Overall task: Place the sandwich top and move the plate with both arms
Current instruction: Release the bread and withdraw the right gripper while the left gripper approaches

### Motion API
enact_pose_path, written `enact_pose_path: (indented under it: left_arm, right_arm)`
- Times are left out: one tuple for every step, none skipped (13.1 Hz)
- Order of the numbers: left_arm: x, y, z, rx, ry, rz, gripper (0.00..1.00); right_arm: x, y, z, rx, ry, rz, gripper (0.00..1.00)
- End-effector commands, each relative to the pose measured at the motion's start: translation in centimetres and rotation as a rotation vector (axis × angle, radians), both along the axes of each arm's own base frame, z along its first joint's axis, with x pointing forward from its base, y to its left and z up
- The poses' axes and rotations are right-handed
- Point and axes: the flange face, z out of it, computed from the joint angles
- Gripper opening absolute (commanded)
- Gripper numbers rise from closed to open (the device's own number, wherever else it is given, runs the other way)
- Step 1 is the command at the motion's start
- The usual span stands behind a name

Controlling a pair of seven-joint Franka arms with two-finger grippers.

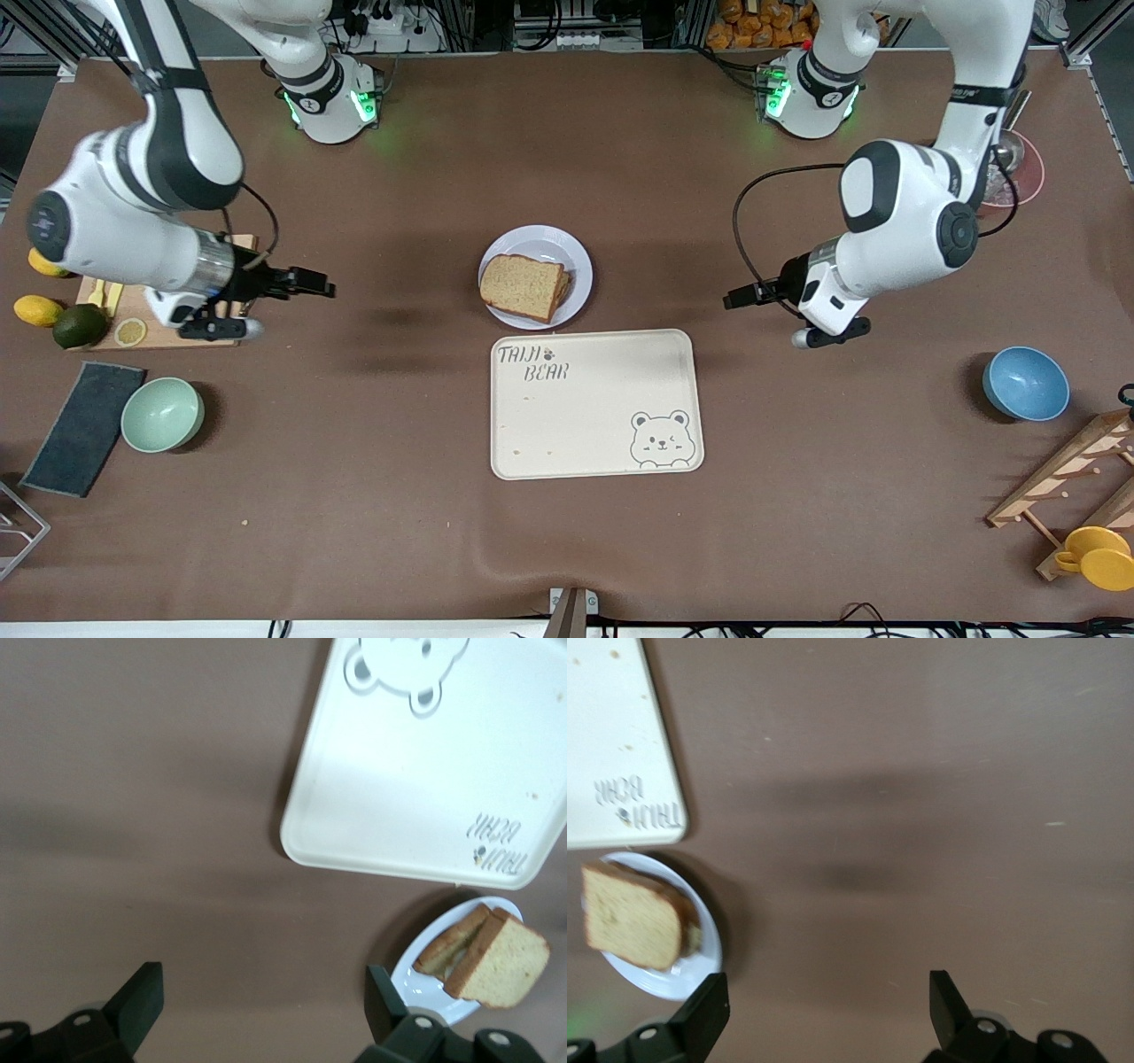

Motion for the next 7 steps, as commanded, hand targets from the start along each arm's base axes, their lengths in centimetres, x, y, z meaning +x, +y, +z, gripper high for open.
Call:
enact_pose_path:
  left_arm:
    - [-0.7,-0.3,-2.3,-0.107,0.003,-0.020,1.00]
    - [-1.4,-0.4,-3.7,-0.168,0.003,-0.005,1.00]
    - [-2.0,-0.5,-5.3,-0.232,-0.004,0.006,1.00]
    - [-2.5,-0.6,-6.6,-0.290,-0.020,0.002,1.00]
    - [-2.9,-0.7,-7.3,-0.325,-0.036,-0.007,1.00]
    - [-3.2,-1.1,-7.9,-0.340,-0.038,-0.018,1.00]
    - [-3.3,-1.5,-8.7,-0.342,-0.034,-0.033,1.00]
  right_arm:
    - [0.3,-4.1,5.2,-0.037,0.027,0.056,1.00]
    - [0.5,-6.0,7.0,-0.054,0.036,0.056,1.00]
    - [0.7,-6.3,8.9,-0.099,0.028,0.087,1.00]
    - [0.9,-7.3,10.8,-0.149,0.013,0.098,1.00]
    - [1.1,-7.9,12.8,-0.173,-0.004,0.111,1.00]
    - [1.1,-8.6,14.3,-0.175,-0.011,0.113,1.00]
    - [1.0,-9.0,15.7,-0.178,-0.022,0.116,1.00]
